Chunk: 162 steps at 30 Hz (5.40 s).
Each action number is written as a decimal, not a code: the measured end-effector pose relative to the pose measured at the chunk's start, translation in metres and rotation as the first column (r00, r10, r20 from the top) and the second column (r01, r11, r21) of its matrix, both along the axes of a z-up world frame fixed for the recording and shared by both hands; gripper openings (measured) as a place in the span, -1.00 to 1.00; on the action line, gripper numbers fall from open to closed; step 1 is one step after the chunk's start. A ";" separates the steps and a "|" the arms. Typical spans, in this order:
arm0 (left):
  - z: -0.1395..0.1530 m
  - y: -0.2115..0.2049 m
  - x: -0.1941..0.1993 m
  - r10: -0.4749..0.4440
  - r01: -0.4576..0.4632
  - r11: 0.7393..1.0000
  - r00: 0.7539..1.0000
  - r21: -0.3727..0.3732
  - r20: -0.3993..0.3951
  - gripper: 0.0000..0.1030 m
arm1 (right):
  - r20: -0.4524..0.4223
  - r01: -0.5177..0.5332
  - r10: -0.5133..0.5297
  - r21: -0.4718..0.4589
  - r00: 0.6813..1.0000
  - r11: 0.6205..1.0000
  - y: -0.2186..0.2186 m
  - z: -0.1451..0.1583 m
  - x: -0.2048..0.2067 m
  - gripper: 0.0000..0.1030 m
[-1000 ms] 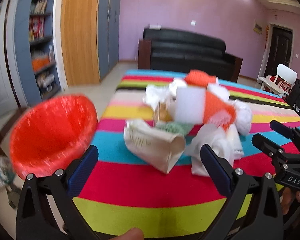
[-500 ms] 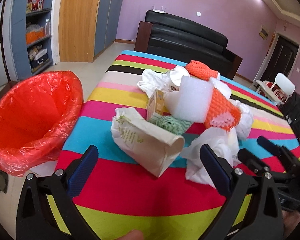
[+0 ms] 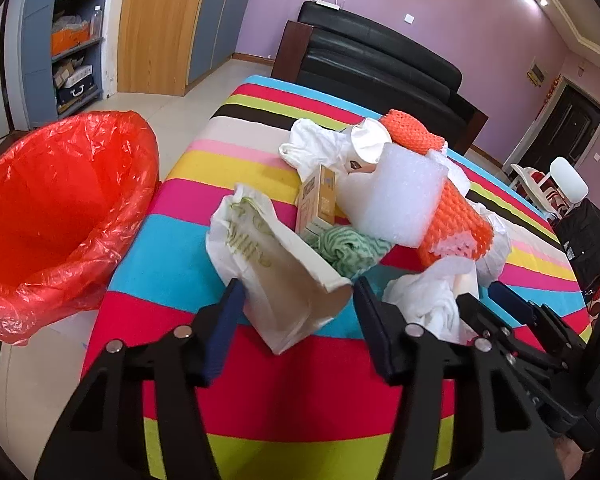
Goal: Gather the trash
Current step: 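Reach the left gripper to the white paper bag and close on it, then carry the paper bag with the left gripper while the right gripper carries the white packet to the bin, then return both open grippers from the bin to the table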
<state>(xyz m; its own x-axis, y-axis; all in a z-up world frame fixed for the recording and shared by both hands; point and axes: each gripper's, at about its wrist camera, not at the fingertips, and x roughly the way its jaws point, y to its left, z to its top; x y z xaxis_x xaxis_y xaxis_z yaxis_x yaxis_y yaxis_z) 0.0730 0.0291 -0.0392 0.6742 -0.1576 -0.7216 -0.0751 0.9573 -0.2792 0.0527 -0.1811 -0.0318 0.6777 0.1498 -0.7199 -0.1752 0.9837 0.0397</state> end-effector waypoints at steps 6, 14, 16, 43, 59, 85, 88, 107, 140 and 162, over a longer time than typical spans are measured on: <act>0.003 0.000 -0.004 -0.010 0.010 1.000 1.000 0.010 0.000 -0.11 | -0.045 0.017 -0.016 0.013 0.999 1.000 -0.003 -0.007 0.007 -0.16; 0.000 0.005 -0.007 0.020 -0.020 1.000 0.999 -0.007 -0.025 0.04 | -0.039 0.029 -0.028 0.028 0.999 0.999 -0.006 -0.004 0.006 -0.43; 0.003 0.002 -0.008 0.018 -0.018 1.000 1.000 -0.008 -0.012 0.21 | -0.038 0.031 -0.030 0.027 0.999 0.999 -0.008 -0.004 0.006 -0.44; -0.006 0.001 0.012 0.030 -0.030 1.000 0.997 -0.005 -0.077 -0.11 | -0.071 0.017 -0.017 0.011 0.997 1.000 0.003 -0.014 0.014 -0.23; -0.005 -0.004 -0.003 0.008 -0.005 0.999 0.998 0.033 -0.069 0.19 | 0.027 0.007 -0.008 0.026 1.000 1.000 -0.005 0.011 -0.010 -0.29; 0.021 0.010 -0.012 0.036 -0.035 0.997 0.999 0.064 -0.016 -0.27 | 0.243 0.020 -0.022 0.013 0.970 1.000 -0.003 0.065 -0.027 -0.29; 0.033 0.015 -0.013 0.040 -0.040 0.996 0.999 0.079 0.008 -0.26 | 0.263 0.014 -0.018 0.016 0.965 1.000 0.001 0.078 -0.024 -0.29; 0.113 0.116 -0.016 0.204 -0.227 0.965 0.964 0.132 0.168 -0.26 | 0.305 -0.188 0.166 0.045 0.938 0.981 0.114 0.122 0.037 -0.29; 0.106 0.223 -0.049 0.414 -0.426 0.904 0.896 0.045 0.163 0.06 | 0.179 -0.493 0.483 0.017 0.857 0.870 0.287 0.054 0.059 0.23; 0.107 0.177 -0.023 0.341 -0.366 0.926 0.916 0.090 0.213 0.48 | 0.312 -0.380 0.361 0.001 0.879 0.925 0.195 0.091 0.029 0.46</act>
<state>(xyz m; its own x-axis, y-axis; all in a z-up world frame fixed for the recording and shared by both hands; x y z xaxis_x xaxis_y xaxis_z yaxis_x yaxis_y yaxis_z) 0.0497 0.2063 0.0679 0.7950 0.1999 -0.5728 -0.3729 0.9057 -0.2016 0.0812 0.0136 0.0591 0.7459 0.4691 -0.4728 -0.5395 0.8418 -0.0159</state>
